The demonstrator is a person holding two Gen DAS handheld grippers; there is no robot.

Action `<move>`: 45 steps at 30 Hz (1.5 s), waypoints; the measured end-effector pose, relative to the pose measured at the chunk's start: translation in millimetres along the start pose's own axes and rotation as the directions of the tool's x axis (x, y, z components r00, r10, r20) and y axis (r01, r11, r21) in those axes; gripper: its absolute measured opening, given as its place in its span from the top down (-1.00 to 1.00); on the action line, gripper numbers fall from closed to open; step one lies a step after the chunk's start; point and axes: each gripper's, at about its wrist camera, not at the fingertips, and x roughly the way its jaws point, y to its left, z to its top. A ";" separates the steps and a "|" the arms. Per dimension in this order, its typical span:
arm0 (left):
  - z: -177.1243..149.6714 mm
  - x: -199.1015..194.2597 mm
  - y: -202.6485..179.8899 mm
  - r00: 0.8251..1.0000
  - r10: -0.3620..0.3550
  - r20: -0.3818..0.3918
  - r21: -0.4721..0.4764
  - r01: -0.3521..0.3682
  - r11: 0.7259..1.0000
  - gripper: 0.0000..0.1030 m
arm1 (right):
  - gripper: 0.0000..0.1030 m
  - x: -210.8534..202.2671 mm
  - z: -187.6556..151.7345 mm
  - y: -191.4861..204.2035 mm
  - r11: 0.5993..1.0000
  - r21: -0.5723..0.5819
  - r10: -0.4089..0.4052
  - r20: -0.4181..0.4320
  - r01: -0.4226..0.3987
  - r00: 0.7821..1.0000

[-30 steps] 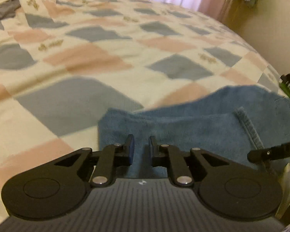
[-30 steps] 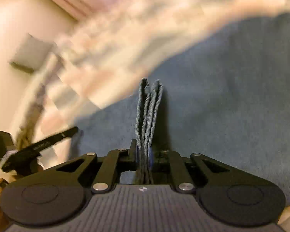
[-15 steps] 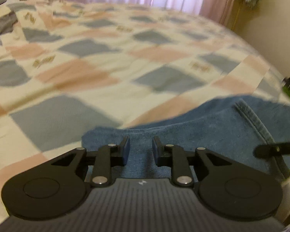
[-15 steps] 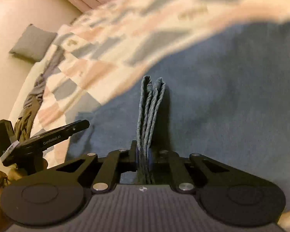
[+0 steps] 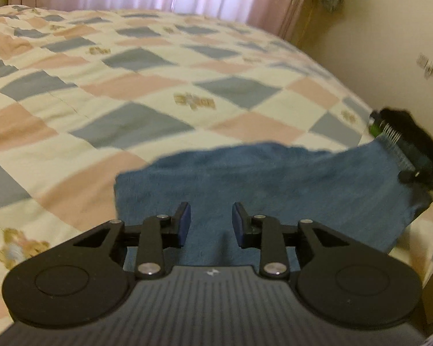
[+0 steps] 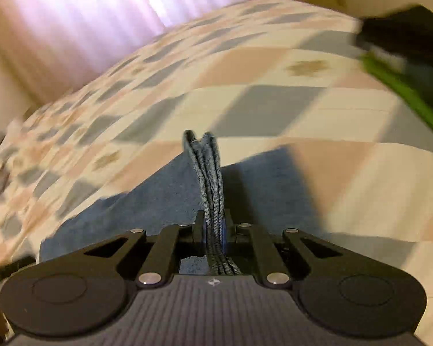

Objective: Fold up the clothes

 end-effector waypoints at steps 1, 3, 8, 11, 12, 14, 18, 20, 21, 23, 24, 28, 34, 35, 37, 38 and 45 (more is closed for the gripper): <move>-2.5 5.4 -4.7 1.000 0.008 -0.013 0.004 -0.008 1.000 0.49 | 0.83 -2.0 2.4 -13.6 1.000 0.021 0.009 -0.001 -0.009 1.000; -5.5 13.1 -10.7 0.999 0.029 -0.031 0.013 -0.029 0.999 0.49 | 0.83 5.2 1.2 -22.7 0.999 0.040 0.036 -0.019 -0.035 0.999; -2.6 15.3 -19.8 0.997 0.062 -0.037 0.042 -0.061 0.997 0.48 | 0.83 4.4 0.4 -39.6 0.996 0.043 0.075 0.000 -0.075 0.997; -0.2 19.1 -20.2 0.996 0.077 -0.041 0.043 -0.075 0.996 0.47 | 0.83 -6.1 3.4 -46.2 0.997 0.041 0.068 0.040 -0.070 0.997; -0.4 21.4 -21.0 0.996 0.082 -0.044 0.043 -0.080 0.996 0.47 | 0.83 -4.1 3.4 -53.0 0.996 0.062 0.062 0.032 -0.064 0.998; -0.6 25.7 -23.7 0.994 0.092 -0.050 0.046 -0.090 0.995 0.47 | 0.83 4.6 1.4 -63.4 0.994 0.093 0.055 0.011 -0.056 0.998; 4.0 28.7 -33.7 0.993 0.101 -0.056 0.075 -0.097 0.992 0.47 | 0.62 21.3 1.1 -71.9 0.991 0.132 0.038 -0.022 -0.035 0.999; 9.4 28.4 -39.9 0.994 0.098 -0.051 0.102 -0.092 0.991 0.48 | 0.46 14.2 5.0 -61.7 0.996 0.089 -0.018 0.001 0.018 1.000; 13.4 28.2 -43.9 0.995 0.093 -0.042 0.120 -0.087 0.989 0.48 | 0.43 10.7 6.9 -56.6 0.997 0.069 -0.046 0.013 0.045 0.999; 21.2 31.2 -52.5 0.997 0.078 -0.019 0.154 -0.074 0.985 0.48 | 0.19 0.1 9.5 -40.1 0.993 -0.008 -0.119 0.079 0.120 0.990; 24.5 33.8 -56.5 0.998 0.069 -0.011 0.167 -0.066 0.984 0.48 | 0.18 -4.9 10.0 -29.0 0.987 -0.055 -0.146 0.129 0.154 0.981; 34.3 57.3 -71.4 1.000 0.017 0.000 0.220 -0.016 0.975 0.48 | 0.20 5.9 7.9 8.2 0.960 -0.240 -0.099 0.190 0.145 0.977; 32.3 133.8 -68.2 0.994 0.033 -0.101 0.289 -0.002 0.957 0.31 | 0.39 89.1 5.8 5.3 0.927 -0.332 -0.165 0.054 0.174 0.985; 33.7 139.8 -62.8 0.993 0.023 -0.114 0.262 0.007 0.965 0.32 | 0.42 97.6 7.6 -1.1 0.940 -0.301 -0.157 0.035 0.160 0.987; 43.7 133.5 -61.5 0.991 0.022 -0.131 0.218 0.007 0.976 0.39 | 0.43 101.3 13.5 -5.4 0.954 -0.263 -0.148 0.011 0.145 0.989; 48.1 124.9 -63.0 0.993 0.025 -0.119 0.209 0.000 0.978 0.53 | 0.43 98.1 17.5 -4.2 0.957 -0.254 -0.147 0.005 0.143 0.989; 65.3 127.0 -92.4 0.995 -0.047 -0.083 0.323 0.071 0.944 0.52 | 0.41 74.7 24.3 -4.4 0.967 -0.215 -0.118 0.089 0.135 0.989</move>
